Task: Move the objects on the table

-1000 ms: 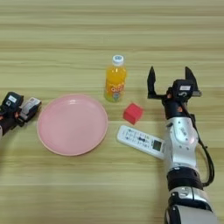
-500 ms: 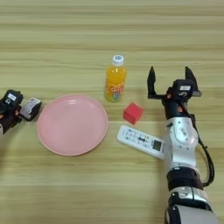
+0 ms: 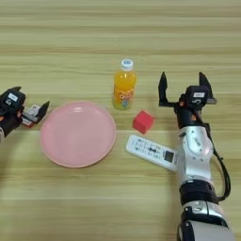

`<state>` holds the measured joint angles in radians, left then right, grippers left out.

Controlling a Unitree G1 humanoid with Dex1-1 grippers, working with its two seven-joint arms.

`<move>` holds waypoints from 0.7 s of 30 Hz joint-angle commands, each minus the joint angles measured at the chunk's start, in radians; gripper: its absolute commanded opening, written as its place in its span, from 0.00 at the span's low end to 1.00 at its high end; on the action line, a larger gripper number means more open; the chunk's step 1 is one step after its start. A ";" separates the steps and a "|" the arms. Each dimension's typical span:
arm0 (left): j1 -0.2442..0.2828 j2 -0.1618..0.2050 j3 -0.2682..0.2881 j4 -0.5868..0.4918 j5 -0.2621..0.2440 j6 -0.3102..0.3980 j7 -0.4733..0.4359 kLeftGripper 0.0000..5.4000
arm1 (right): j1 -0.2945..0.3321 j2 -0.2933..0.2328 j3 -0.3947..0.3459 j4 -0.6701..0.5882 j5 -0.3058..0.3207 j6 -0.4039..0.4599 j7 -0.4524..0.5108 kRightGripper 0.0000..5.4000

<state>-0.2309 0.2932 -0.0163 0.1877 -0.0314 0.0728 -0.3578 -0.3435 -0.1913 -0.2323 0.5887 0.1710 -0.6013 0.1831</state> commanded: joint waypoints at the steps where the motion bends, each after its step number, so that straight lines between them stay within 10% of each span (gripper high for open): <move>1: -0.023 -0.028 0.006 -0.041 -0.036 0.022 -0.004 1.00 | -0.016 0.003 0.002 0.011 -0.002 -0.004 -0.001 1.00; 21: -0.217 -0.287 -0.055 0.118 -0.031 0.067 0.149 1.00 | -0.018 0.011 0.008 0.015 -0.005 -0.013 -0.007 1.00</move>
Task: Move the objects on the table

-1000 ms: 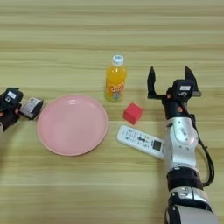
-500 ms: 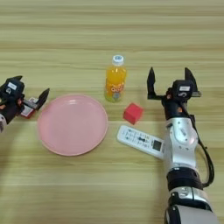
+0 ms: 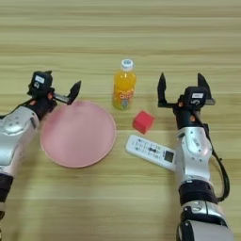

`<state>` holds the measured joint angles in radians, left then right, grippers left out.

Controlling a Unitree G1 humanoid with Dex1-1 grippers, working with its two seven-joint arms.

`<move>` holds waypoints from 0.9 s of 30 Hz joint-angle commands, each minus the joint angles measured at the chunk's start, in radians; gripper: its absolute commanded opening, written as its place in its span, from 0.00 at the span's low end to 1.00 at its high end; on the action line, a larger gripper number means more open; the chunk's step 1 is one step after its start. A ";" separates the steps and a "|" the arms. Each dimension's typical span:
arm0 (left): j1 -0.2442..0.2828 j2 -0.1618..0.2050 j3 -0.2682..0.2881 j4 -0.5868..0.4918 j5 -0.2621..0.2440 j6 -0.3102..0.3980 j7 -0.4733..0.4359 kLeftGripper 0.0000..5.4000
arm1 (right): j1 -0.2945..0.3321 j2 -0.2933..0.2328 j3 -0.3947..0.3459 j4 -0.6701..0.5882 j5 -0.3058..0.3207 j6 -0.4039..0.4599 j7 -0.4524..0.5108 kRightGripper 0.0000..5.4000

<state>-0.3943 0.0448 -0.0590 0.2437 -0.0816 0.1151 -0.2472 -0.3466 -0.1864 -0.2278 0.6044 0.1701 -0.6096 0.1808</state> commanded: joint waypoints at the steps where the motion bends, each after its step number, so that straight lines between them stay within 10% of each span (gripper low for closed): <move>1: -0.068 -0.051 -0.012 0.088 0.018 0.033 0.049 1.00 | -0.014 0.007 0.004 -0.002 -0.005 -0.005 -0.006 1.00; 11: -0.194 -0.118 0.004 0.303 0.100 0.073 0.268 1.00 | -0.010 0.012 0.008 -0.011 -0.006 -0.008 -0.006 1.00; 27: -0.328 -0.170 0.089 0.525 0.052 0.129 0.352 1.00 | -0.006 0.018 0.012 -0.023 -0.015 -0.010 -0.010 1.00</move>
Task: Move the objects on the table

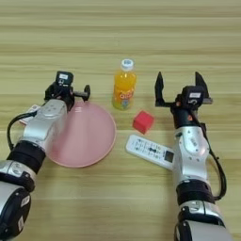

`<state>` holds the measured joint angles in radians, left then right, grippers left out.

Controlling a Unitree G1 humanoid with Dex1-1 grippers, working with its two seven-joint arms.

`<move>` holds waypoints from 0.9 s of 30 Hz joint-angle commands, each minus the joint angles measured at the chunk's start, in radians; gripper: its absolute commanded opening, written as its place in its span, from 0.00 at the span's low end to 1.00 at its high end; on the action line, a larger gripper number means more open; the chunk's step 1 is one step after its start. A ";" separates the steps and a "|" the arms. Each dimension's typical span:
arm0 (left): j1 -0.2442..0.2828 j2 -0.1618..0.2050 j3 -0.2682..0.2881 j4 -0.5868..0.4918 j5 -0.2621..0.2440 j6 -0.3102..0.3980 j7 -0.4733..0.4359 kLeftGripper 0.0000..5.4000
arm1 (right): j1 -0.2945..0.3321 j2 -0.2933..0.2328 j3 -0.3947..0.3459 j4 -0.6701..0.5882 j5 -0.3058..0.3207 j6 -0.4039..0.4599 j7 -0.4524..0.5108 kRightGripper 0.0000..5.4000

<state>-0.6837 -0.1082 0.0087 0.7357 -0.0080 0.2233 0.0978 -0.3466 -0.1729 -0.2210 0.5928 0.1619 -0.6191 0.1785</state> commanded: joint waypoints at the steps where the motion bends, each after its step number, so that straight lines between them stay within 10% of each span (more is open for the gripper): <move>1: -0.043 -0.020 0.028 0.038 -0.025 0.024 0.008 1.00 | -0.005 0.005 0.006 -0.012 -0.007 0.000 -0.008 1.00; 13: -0.055 -0.037 0.089 0.028 -0.108 0.124 -0.005 1.00 | -0.002 0.006 0.009 -0.020 -0.010 0.001 -0.011 1.00; 27: 0.024 -0.037 -0.013 -0.033 -0.050 0.182 -0.014 1.00 | 0.001 0.009 0.011 -0.027 -0.008 0.003 -0.013 1.00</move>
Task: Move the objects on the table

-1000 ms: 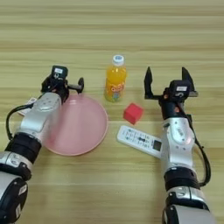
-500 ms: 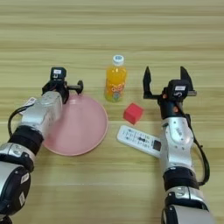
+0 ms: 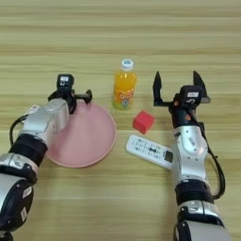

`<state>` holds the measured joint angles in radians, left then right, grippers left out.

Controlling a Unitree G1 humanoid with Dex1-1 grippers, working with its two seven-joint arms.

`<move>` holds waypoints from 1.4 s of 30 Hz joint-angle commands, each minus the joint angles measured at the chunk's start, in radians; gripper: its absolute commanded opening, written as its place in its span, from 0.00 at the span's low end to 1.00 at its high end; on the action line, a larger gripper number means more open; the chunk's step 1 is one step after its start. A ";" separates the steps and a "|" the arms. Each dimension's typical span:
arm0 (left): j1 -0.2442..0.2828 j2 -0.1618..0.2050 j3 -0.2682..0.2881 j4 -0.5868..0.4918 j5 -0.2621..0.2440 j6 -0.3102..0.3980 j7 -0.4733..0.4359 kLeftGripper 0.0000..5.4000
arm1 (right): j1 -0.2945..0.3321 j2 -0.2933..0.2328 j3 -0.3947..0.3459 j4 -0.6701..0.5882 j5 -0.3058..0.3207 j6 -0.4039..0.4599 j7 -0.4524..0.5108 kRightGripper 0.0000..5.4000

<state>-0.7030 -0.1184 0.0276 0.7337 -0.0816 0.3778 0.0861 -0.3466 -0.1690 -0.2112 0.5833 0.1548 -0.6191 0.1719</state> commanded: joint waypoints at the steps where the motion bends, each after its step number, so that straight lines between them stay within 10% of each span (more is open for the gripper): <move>1: 0.054 -0.025 -0.040 -0.041 0.029 0.031 -0.002 1.00 | 0.001 0.005 0.002 -0.018 -0.001 0.004 -0.007 1.00; 26: 0.235 -0.001 -0.065 -0.221 0.047 0.134 -0.025 1.00 | -0.011 0.011 0.006 -0.006 -0.003 0.002 -0.018 1.00; 42: 0.394 0.047 -0.187 -0.405 0.072 0.195 -0.136 1.00 | -0.014 0.001 0.002 -0.005 -0.001 0.007 -0.013 1.00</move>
<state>-0.3776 -0.0926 -0.1377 0.3065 -0.0317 0.5085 -0.0362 -0.3467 -0.1606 -0.2072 0.5824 0.1534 -0.6192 0.1595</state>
